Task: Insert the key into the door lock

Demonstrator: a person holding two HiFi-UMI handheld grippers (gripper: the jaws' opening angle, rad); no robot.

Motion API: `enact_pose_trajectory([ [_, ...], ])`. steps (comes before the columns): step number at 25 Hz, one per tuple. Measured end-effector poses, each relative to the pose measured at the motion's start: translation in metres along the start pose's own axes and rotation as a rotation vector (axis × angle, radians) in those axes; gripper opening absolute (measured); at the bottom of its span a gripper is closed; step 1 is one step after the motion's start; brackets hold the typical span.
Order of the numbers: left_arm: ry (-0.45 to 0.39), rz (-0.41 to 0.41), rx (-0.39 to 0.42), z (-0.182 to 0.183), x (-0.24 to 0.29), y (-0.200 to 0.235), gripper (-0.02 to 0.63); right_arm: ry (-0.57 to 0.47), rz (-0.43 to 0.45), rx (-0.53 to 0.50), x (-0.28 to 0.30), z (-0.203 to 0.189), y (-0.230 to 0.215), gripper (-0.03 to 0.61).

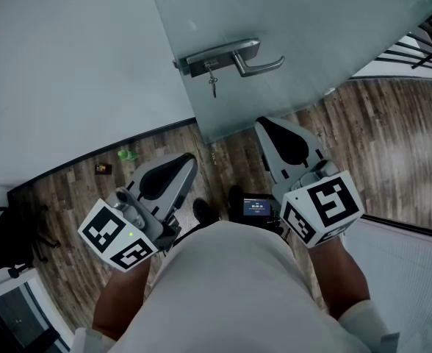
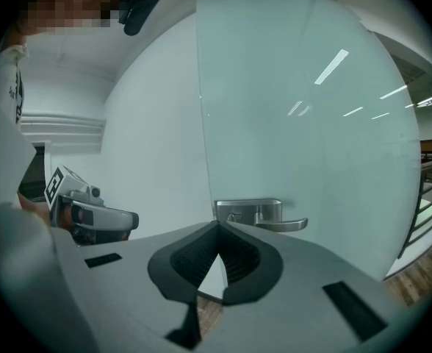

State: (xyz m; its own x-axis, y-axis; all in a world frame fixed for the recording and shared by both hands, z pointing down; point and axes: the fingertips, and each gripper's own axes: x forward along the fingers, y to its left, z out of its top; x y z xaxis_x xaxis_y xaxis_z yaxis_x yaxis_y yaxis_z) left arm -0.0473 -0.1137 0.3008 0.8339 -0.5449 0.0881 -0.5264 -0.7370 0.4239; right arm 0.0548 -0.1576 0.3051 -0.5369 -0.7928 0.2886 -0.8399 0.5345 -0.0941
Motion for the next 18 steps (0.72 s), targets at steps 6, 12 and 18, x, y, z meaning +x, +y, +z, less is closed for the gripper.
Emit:
enact_pose_trajectory([
  [6, 0.023, -0.001, -0.025, -0.013, -0.005, -0.005, 0.017, 0.015, 0.006, 0.016, -0.009, -0.008, 0.003, 0.012],
  [12, 0.042, -0.004, -0.033, -0.02, -0.006, -0.009, 0.017, 0.032, 0.001, 0.036, -0.016, -0.015, 0.001, 0.012],
  [18, 0.049, -0.015, -0.031, -0.02, -0.004, -0.015, 0.017, 0.03, -0.009, 0.032, -0.023, -0.014, -0.001, 0.012],
])
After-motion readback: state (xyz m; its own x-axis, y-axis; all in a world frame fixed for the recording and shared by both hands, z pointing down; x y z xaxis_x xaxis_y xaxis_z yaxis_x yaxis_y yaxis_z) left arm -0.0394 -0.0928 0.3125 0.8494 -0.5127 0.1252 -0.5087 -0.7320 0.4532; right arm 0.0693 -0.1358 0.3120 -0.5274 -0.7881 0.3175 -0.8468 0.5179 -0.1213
